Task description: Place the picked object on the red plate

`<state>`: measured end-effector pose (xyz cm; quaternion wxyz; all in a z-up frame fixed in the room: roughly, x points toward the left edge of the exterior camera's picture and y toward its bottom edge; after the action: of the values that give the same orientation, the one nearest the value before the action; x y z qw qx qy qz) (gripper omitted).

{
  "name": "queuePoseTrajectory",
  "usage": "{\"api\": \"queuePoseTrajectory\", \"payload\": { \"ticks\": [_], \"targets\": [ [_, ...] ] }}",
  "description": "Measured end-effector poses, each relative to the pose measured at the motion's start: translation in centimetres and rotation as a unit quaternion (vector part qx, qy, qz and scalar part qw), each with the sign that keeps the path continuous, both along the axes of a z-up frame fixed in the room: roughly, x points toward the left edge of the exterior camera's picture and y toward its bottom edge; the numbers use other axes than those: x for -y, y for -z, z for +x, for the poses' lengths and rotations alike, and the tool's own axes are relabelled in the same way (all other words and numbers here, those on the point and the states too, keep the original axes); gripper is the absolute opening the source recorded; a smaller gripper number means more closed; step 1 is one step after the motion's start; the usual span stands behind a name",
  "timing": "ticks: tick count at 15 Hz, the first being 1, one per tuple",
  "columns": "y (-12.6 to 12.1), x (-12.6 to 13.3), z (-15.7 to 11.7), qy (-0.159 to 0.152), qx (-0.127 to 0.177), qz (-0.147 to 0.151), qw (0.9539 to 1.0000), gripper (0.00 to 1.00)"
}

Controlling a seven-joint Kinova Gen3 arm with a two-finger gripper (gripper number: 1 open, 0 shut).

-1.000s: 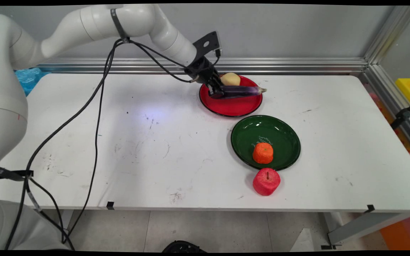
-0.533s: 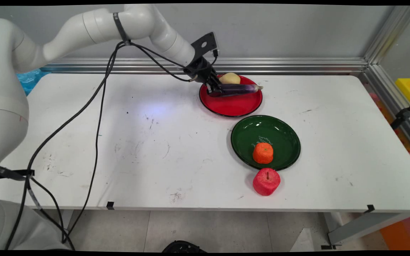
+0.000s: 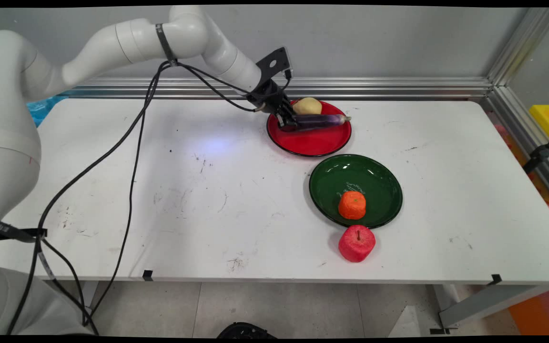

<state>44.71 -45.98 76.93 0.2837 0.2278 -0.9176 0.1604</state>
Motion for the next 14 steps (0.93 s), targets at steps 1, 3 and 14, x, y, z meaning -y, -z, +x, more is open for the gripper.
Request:
{"api": "queuePoseTrajectory", "payload": {
  "ticks": [1,3,14],
  "targets": [
    [0.2,0.0,0.0,-0.001,-0.001,0.001,1.0,0.0],
    [0.6,0.1,0.0,-0.001,-0.003,0.002,1.0,0.0],
    [1.6,0.1,0.2,-0.004,-0.007,0.01,0.9999,1.0]
  ]
}}
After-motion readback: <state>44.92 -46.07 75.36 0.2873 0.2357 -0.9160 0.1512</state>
